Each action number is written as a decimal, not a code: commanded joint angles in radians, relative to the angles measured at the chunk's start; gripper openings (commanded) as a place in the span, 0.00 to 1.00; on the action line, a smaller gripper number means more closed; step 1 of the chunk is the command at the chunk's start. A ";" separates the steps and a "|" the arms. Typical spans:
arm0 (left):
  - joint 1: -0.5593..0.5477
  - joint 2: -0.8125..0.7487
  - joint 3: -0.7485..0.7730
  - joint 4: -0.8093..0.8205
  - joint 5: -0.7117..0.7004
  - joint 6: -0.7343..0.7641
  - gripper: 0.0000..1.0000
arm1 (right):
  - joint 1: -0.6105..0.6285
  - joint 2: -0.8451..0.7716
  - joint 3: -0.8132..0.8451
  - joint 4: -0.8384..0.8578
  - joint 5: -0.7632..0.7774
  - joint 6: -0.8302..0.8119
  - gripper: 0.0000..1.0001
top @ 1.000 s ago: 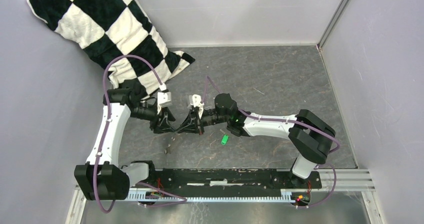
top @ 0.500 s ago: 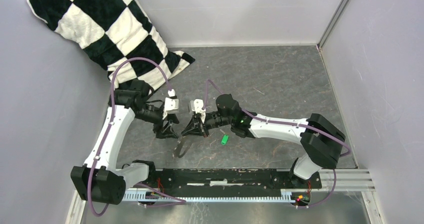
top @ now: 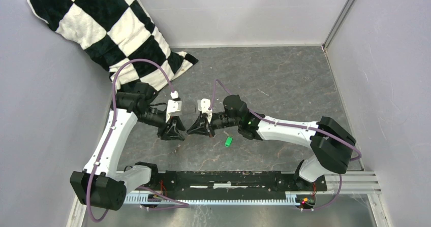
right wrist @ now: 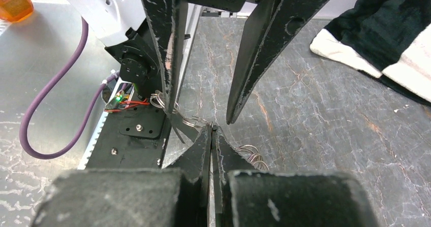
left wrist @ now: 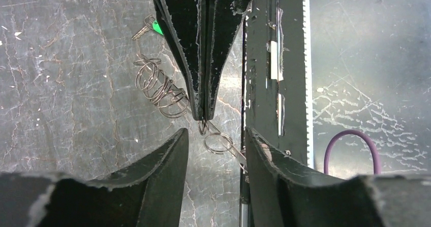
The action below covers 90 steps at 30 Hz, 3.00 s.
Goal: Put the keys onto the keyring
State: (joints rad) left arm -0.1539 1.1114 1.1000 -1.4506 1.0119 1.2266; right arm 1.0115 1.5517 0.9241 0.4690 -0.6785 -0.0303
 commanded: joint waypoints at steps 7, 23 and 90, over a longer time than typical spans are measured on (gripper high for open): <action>-0.004 -0.042 -0.026 0.049 -0.004 -0.039 0.39 | -0.001 -0.035 -0.001 0.142 -0.061 0.075 0.01; -0.006 -0.071 -0.012 0.029 0.058 -0.021 0.02 | -0.001 -0.013 0.010 0.209 -0.122 0.157 0.03; -0.007 -0.165 -0.024 0.014 0.078 -0.031 0.02 | 0.029 -0.086 -0.093 0.254 -0.009 0.161 0.05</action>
State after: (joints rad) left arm -0.1547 0.9600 1.0740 -1.4277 1.0489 1.1683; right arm 1.0348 1.5082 0.8585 0.6952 -0.6800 0.1421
